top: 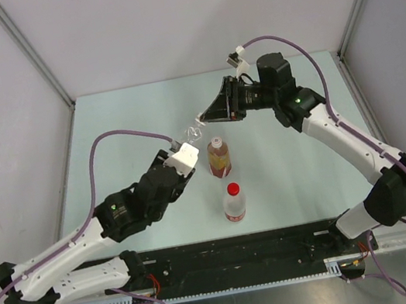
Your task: Unscrew the bottle caps
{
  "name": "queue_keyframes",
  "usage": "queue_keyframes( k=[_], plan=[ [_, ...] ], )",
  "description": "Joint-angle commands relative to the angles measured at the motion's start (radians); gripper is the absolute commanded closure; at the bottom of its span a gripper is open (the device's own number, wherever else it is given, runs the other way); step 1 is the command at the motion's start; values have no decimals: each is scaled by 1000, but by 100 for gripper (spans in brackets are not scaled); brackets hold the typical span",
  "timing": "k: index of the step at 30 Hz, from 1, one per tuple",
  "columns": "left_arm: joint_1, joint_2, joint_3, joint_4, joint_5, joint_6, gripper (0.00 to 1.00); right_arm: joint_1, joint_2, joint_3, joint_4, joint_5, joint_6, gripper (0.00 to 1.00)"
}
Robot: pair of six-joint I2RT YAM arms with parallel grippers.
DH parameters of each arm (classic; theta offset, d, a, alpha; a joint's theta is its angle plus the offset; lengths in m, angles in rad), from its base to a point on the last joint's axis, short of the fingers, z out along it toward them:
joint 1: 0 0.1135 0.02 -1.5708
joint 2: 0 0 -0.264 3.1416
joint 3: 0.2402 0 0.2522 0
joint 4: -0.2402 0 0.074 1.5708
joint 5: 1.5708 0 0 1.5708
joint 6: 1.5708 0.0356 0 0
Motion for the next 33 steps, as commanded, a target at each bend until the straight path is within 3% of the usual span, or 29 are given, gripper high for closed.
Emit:
queue_keyframes(
  k=[1,6,13,22,27,33],
  plan=[
    [-32,14,-11,12,-56,23,92,5,5,8,43,-37,3,75],
    [-61,32,-20,10,-102,31,93,0,8,-14,93,-59,34,62],
    [-73,55,-27,11,-130,23,95,0,8,-25,113,-72,46,59],
    [-76,47,-32,11,-143,17,96,0,11,-45,149,-80,76,44],
    [-77,41,-35,12,-143,12,96,-2,8,-51,147,-59,85,60],
    [-79,30,-40,11,-138,5,96,-4,7,-63,148,-49,76,97]
  ],
)
